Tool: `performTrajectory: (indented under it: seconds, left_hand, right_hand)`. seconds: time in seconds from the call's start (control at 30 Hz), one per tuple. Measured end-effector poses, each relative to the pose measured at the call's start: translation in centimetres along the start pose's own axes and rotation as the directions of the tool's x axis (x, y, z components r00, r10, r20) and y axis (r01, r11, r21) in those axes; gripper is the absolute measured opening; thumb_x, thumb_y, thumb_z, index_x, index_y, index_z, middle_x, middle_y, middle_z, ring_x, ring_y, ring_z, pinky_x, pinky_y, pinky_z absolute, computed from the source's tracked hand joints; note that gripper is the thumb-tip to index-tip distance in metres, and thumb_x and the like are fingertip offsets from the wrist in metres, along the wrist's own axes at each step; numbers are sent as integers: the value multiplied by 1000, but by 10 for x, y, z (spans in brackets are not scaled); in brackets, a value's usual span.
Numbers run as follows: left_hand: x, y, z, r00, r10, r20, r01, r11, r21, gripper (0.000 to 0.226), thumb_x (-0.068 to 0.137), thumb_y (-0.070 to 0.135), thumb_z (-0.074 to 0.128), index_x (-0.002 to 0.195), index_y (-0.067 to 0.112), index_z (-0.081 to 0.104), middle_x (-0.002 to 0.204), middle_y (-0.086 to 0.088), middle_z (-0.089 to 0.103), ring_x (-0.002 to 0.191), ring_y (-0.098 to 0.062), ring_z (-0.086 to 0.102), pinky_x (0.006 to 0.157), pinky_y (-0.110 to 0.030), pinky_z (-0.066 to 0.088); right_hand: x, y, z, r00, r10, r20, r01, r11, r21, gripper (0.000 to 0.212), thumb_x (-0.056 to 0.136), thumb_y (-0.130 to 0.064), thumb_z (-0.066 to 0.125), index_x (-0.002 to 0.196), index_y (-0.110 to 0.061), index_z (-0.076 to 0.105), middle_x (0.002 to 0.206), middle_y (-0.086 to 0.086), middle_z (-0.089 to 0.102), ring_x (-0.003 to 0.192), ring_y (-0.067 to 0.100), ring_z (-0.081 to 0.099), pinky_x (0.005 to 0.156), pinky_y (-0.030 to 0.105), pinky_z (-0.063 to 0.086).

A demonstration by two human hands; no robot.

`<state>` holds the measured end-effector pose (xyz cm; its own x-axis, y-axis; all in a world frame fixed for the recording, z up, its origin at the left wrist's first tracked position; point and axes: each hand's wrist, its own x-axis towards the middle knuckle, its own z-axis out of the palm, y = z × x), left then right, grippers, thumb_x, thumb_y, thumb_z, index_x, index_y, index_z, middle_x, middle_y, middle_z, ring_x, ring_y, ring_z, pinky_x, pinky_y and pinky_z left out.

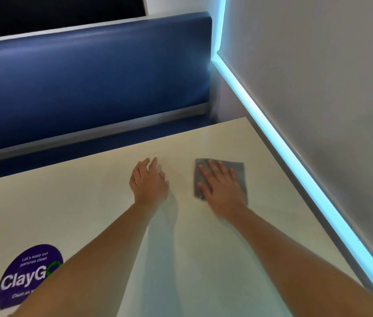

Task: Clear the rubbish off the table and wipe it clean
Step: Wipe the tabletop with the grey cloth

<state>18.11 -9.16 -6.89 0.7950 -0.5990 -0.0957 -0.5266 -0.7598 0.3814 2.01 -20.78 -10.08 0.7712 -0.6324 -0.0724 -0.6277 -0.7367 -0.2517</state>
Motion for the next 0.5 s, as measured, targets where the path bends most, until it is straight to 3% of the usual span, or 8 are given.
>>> performTrajectory:
  seconds: [0.1, 0.2, 0.27, 0.33, 0.4, 0.5]
  left_hand:
    - [-22, -12, 4, 998, -21, -59, 18, 999, -40, 48, 102, 23, 40, 150, 25, 31, 153, -1, 27, 141, -22, 17, 114, -40, 17]
    - [-54, -24, 10, 984, -3, -178, -10, 998, -67, 47, 98, 14, 47, 144, 26, 43, 143, -1, 39, 133, -23, 28, 109, -39, 22]
    - [-73, -29, 14, 968, -9, -249, -8, 998, -69, 46, 94, 10, 52, 137, 27, 50, 134, -1, 46, 125, -23, 35, 104, -38, 25]
    - [-89, -35, 15, 962, -20, -273, 3, 998, -61, 44, 92, 11, 53, 133, 27, 54, 128, -1, 50, 118, -23, 37, 99, -38, 27]
    - [-101, -41, 13, 963, -29, -269, 19, 999, -40, 42, 92, 11, 54, 131, 27, 56, 124, -2, 53, 114, -24, 41, 96, -39, 29]
    - [-119, -50, 7, 960, -50, -275, 46, 999, -22, 38, 93, 13, 53, 129, 26, 59, 119, -4, 57, 110, -28, 47, 91, -41, 33]
  right_hand:
    - [-22, 63, -12, 987, 158, -34, -160, 986, -55, 74, 88, -56, -4, 156, -30, 11, 164, -3, 7, 150, 22, 6, 120, 44, 5]
    - [-37, 113, -18, 962, 271, -22, -272, 950, -153, 78, 86, -54, -11, 157, -24, 0, 164, 1, 0, 150, 25, 1, 121, 49, 5]
    - [-38, 115, -20, 932, 362, -11, -360, 925, -124, 74, 89, -54, -9, 156, -24, -6, 164, 3, -4, 150, 27, -2, 121, 49, 2]
    - [-36, 90, -19, 890, 456, -15, -456, 889, -32, 63, 100, -49, 6, 156, -24, -3, 164, 5, -4, 150, 28, -2, 121, 48, -1]
    - [-36, 52, -14, 905, 425, -12, -425, 905, -5, 59, 103, -44, 14, 157, -23, 1, 164, 6, -3, 150, 28, -2, 121, 48, -1]
    - [-51, -18, 4, 979, 201, 25, -201, 980, 7, 59, 101, -45, 8, 156, -26, -3, 163, 2, -10, 150, 24, -10, 121, 46, -6]
